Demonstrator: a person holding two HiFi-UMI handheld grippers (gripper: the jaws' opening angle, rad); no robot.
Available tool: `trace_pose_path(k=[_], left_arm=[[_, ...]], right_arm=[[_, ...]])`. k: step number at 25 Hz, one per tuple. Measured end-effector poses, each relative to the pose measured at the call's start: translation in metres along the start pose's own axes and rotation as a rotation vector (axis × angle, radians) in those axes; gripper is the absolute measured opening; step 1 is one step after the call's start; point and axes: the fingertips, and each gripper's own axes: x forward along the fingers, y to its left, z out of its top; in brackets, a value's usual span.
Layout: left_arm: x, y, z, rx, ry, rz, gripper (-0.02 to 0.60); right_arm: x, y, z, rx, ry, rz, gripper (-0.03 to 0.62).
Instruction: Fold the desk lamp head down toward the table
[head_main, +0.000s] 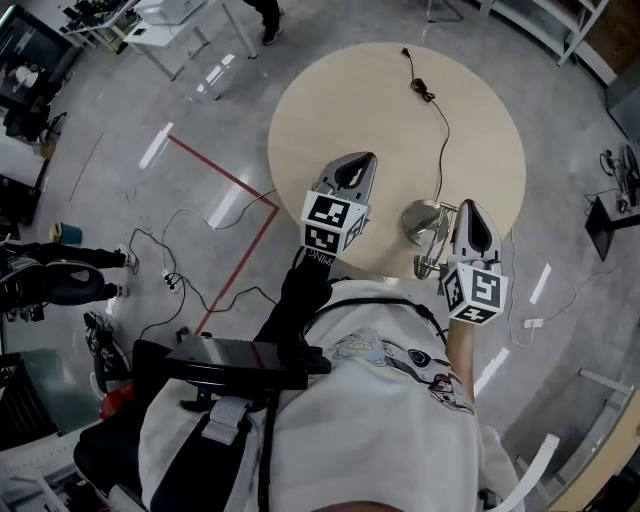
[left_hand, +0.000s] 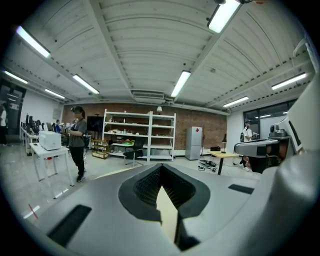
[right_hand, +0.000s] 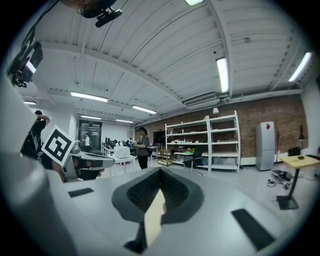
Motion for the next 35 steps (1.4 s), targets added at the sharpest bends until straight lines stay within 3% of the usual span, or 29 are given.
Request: trace_pose_path(k=[35], left_arm=[[-0.002, 0.014, -0.004, -0.007, 0.012, 0.027, 0.002]], right_arm=[[0.015, -0.003, 0.001, 0.032, 0.003, -0.017, 0.003]])
